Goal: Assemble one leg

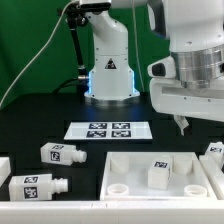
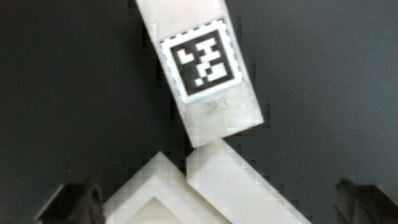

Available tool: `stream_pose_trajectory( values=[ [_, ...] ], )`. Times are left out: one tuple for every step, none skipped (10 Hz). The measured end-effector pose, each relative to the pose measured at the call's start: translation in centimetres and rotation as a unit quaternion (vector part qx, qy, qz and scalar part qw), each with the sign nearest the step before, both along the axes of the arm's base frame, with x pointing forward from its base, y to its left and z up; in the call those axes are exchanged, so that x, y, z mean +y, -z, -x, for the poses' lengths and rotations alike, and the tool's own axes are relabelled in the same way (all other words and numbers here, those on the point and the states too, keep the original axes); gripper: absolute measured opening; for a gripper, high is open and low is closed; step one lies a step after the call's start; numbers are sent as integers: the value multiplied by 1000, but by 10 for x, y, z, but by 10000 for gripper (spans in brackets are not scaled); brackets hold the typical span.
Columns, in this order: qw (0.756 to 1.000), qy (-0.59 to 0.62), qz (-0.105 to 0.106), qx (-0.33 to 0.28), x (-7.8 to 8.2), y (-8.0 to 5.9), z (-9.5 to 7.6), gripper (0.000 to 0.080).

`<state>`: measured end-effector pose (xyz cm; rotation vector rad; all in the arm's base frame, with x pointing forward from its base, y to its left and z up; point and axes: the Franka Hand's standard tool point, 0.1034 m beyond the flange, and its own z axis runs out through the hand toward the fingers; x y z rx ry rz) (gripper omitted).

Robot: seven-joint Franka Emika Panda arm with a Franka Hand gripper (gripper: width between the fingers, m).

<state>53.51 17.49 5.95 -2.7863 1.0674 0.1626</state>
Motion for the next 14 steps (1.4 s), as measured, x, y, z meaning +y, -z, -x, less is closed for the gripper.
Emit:
stream_pose_trajectory(
  values=[
    [999, -48, -13, 10, -3, 2, 2, 649],
    [996, -73, -34, 27, -5, 1, 1, 649],
    [991, -103, -66, 49, -4, 2, 0, 649],
    [987, -112, -93, 71, -6, 3, -2, 649],
    [984, -111, -104, 96, -10, 4, -1, 649],
    [981, -114, -112, 114, -12, 5, 1, 649],
    [973, -120, -128, 147, -15, 6, 5, 649],
    [967, -121, -141, 172, -17, 8, 5, 649],
    [963, -120, -148, 191, -17, 10, 6, 649],
    [944, -105, -156, 270, -6, 10, 21, 649],
    [932, -111, -170, 300, 0, 16, 19, 649],
    [927, -113, -175, 310, 3, 20, 19, 649],
    [914, -115, -191, 339, 0, 18, 26, 649],
    [914, -112, -193, 340, -2, 22, 24, 649]
  ],
)
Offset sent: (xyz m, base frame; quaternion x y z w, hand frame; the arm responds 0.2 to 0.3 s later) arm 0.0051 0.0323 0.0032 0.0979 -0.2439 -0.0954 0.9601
